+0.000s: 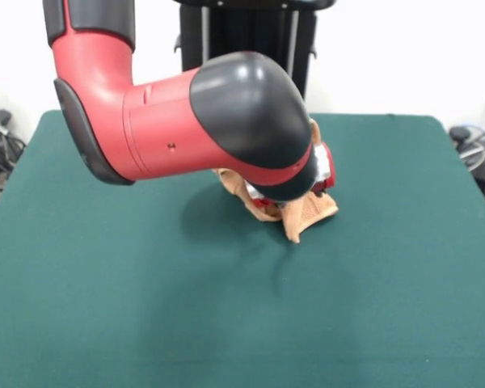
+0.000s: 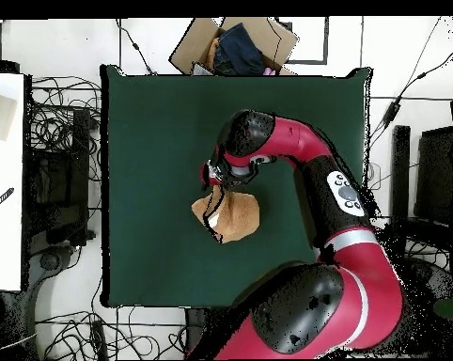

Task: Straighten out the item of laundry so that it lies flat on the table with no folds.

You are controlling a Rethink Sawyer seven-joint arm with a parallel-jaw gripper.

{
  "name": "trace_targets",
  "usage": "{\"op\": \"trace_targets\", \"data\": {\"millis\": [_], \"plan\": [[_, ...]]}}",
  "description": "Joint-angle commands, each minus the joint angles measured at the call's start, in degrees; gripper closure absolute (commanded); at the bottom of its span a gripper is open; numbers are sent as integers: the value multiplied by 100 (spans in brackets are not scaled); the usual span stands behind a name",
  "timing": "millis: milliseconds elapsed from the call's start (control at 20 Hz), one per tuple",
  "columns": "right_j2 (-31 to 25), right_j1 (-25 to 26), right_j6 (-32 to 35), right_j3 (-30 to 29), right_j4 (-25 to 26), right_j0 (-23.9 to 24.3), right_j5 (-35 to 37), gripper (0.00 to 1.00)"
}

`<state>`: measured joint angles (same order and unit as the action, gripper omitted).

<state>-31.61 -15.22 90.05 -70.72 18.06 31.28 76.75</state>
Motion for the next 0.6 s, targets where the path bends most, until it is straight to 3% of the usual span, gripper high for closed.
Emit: {"op": "trace_targets", "data": {"millis": [50, 600], "plan": [[-281, -255, -898, -563, 252, -51, -433, 0], [-234, -134, -979, -385, 314, -73, -371, 0]]}}
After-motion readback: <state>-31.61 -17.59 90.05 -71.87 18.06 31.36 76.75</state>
